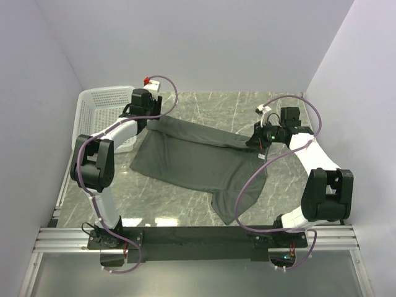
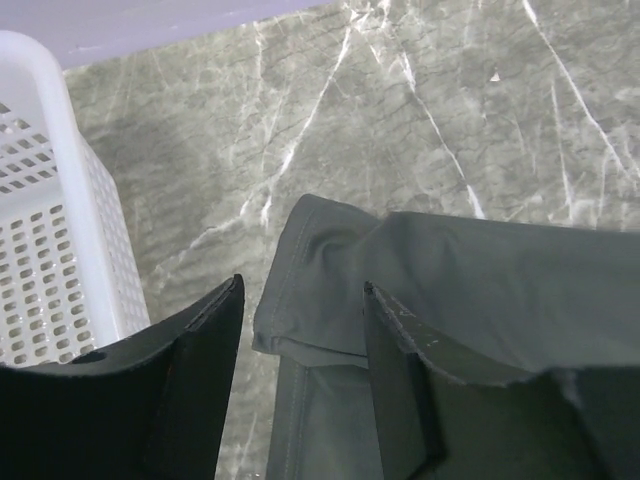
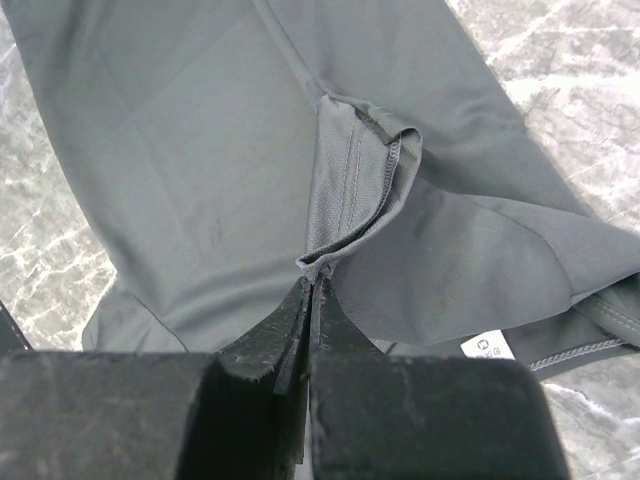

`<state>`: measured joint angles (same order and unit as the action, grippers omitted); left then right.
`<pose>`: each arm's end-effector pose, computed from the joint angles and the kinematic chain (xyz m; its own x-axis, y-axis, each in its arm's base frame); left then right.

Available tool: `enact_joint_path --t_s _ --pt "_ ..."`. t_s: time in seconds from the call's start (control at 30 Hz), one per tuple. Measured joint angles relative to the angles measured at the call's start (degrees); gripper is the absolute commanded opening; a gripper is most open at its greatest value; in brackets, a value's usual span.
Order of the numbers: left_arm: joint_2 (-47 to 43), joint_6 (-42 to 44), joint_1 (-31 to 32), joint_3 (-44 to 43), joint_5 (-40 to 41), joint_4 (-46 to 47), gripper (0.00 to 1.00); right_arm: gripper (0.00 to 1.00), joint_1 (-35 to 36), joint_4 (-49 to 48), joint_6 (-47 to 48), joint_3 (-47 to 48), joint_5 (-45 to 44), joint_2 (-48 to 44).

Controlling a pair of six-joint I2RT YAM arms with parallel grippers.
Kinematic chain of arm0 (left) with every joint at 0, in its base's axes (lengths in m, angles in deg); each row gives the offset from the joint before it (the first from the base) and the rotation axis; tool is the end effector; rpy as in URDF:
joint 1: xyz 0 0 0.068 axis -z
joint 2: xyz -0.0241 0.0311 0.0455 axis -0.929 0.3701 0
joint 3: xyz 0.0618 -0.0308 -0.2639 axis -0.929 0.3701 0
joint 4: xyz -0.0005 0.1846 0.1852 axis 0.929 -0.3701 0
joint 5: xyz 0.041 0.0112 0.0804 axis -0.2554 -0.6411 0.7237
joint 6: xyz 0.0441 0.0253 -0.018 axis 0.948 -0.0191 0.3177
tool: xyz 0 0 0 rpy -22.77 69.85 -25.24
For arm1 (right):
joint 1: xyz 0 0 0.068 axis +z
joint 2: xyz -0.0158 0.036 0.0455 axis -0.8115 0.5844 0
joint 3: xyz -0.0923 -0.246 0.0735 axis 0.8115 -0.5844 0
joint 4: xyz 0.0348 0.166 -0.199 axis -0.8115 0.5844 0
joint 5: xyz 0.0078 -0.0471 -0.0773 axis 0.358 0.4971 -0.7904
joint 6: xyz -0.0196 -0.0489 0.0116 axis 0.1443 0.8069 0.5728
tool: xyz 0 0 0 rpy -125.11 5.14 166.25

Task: Fold and stack the t-shirts
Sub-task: Fold the tshirt

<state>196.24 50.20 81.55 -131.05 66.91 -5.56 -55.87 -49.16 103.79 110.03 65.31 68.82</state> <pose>0.4257 -0.0977 0.2376 -0.4380 0.1367 -0.8885 0.1780 0.9820 0.0634 0.3066 0.0162 0.2508 -0.5639 -0.2611 -0.7835 -0.6860 0.6763 0.2683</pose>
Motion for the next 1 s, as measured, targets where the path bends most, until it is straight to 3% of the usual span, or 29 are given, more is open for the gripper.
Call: enact_joint_path --t_s 0.63,0.8,0.9,1.0 --pt "0.0 -8.6 0.0 -5.5 -5.0 -8.3 0.51 0.02 0.0 3.5 4.8 0.0 0.4 0.7" --pt "-0.1 -9.6 0.0 -5.5 -5.1 -9.8 0.52 0.48 0.2 7.8 10.2 0.0 1.1 0.2" --pt "-1.9 -10.3 0.0 -3.9 -5.4 -10.1 0.52 0.59 0.3 12.8 15.5 0.0 0.8 0.0" --pt "-6.6 -10.7 0.0 -1.2 -6.0 -10.5 0.53 0.61 0.3 15.2 17.6 0.0 -0.7 -1.6"
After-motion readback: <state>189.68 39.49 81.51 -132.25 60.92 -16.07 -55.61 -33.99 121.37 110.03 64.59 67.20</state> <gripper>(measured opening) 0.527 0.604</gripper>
